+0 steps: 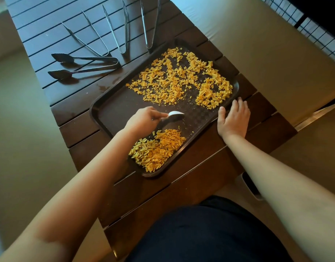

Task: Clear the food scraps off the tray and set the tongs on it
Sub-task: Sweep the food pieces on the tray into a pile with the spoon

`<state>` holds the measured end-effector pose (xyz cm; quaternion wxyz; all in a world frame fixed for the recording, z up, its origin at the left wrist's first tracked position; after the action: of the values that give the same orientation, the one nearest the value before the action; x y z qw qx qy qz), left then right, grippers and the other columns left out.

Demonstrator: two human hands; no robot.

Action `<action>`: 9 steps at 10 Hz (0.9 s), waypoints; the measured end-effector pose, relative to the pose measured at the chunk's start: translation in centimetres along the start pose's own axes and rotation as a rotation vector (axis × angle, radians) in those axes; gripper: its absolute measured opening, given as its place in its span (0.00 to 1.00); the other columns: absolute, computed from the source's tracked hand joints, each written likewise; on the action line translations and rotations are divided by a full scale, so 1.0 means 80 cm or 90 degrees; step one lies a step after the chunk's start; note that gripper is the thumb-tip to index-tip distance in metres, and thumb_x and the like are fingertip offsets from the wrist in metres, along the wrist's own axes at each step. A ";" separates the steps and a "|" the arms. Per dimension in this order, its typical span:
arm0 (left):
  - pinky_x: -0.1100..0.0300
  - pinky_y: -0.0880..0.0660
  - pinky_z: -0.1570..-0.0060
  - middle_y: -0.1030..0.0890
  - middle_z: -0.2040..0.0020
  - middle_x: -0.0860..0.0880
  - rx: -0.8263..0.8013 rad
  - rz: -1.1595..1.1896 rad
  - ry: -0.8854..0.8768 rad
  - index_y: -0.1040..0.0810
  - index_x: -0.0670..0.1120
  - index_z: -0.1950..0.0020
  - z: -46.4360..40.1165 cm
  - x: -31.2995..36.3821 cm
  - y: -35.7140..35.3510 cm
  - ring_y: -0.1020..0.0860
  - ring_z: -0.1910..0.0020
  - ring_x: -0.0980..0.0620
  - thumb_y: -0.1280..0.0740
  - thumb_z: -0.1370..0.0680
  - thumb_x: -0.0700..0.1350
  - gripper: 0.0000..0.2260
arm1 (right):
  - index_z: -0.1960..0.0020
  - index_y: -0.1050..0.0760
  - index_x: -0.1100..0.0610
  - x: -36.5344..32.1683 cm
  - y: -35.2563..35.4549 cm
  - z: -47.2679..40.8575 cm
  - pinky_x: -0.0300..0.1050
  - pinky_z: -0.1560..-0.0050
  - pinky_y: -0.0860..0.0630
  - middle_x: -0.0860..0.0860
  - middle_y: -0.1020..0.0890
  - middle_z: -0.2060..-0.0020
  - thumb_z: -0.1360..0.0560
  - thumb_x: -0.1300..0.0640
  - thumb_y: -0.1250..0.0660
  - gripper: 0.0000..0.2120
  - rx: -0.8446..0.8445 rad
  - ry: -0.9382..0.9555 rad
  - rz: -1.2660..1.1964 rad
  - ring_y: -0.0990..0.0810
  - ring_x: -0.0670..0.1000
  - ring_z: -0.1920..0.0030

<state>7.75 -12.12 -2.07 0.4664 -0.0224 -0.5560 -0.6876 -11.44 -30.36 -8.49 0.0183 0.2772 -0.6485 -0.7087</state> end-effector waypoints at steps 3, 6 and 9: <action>0.63 0.32 0.59 0.28 0.53 0.57 -0.095 -0.061 -0.018 0.19 0.58 0.45 0.015 -0.003 -0.006 0.29 0.57 0.60 0.37 0.22 0.41 0.13 | 0.27 0.39 0.63 0.001 0.001 0.000 0.53 0.27 0.50 0.59 0.39 0.26 0.24 0.41 0.55 0.34 -0.003 -0.005 0.005 0.46 0.58 0.25; 0.61 0.28 0.59 0.23 0.48 0.55 0.006 -0.089 -0.089 0.20 0.58 0.43 0.007 0.035 -0.031 0.26 0.53 0.56 0.38 0.22 0.43 0.14 | 0.27 0.40 0.62 0.001 0.000 0.000 0.52 0.27 0.51 0.58 0.40 0.26 0.24 0.40 0.55 0.35 -0.011 -0.008 0.003 0.46 0.57 0.25; 0.59 0.26 0.55 0.25 0.52 0.56 -0.116 0.017 0.031 0.20 0.57 0.46 0.033 -0.013 -0.011 0.25 0.54 0.55 0.36 0.22 0.42 0.12 | 0.28 0.38 0.63 0.001 0.000 -0.001 0.54 0.27 0.50 0.59 0.38 0.27 0.24 0.41 0.54 0.34 -0.004 0.001 -0.001 0.45 0.58 0.25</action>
<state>6.47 -9.43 -2.26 0.4850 -0.0551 -0.4793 -0.7294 -11.51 -30.44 -8.54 0.0186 0.2783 -0.6462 -0.7104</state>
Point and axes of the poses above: each hand's wrist, its own z-axis away from the middle knuckle, its own y-axis out of the back of the hand, x = y × z, the point moved 3 cm from there along -z, towards the middle knuckle
